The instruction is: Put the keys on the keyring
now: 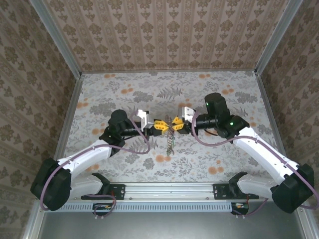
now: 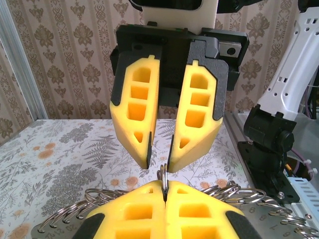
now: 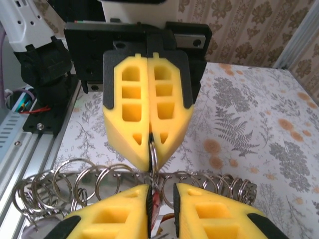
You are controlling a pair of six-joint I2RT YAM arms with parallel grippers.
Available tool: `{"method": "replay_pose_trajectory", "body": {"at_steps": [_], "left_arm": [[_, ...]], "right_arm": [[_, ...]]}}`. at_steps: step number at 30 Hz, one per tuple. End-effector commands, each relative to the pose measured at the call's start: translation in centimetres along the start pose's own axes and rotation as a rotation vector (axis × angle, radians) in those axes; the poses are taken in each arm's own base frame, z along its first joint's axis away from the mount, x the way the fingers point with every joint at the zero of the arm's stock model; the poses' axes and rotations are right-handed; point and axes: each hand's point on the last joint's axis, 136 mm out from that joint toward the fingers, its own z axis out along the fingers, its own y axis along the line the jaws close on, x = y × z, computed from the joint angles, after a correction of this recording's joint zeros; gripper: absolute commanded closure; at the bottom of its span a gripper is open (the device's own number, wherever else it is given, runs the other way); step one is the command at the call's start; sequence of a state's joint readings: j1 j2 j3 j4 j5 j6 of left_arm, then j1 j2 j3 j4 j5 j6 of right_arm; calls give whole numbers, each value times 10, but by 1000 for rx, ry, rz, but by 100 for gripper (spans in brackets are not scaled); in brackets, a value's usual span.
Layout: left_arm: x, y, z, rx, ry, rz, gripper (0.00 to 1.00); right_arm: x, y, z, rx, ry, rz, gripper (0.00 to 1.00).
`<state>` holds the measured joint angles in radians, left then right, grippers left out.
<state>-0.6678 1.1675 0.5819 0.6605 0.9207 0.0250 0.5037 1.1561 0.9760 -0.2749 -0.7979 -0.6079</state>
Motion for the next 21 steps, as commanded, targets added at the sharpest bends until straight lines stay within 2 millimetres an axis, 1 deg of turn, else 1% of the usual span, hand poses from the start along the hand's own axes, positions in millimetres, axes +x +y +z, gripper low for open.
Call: {"method": "replay_pose_trajectory", "body": {"at_steps": [1,10,16,21], "left_arm": [[-22,-4,2,28,-56,63,100],[-28,-9,4,52,-60,71,100],[-33,-11,8,54,-67,88,100],[-33,-9,12,39,-74,91,100]], "right_arm": [[-5,7,2,-65,-7,5,81],[4,9,8,-86,17,28,89],[6,14,12,-101,6,34,89],[-1,23,15,-124,-26,17,87]]}}
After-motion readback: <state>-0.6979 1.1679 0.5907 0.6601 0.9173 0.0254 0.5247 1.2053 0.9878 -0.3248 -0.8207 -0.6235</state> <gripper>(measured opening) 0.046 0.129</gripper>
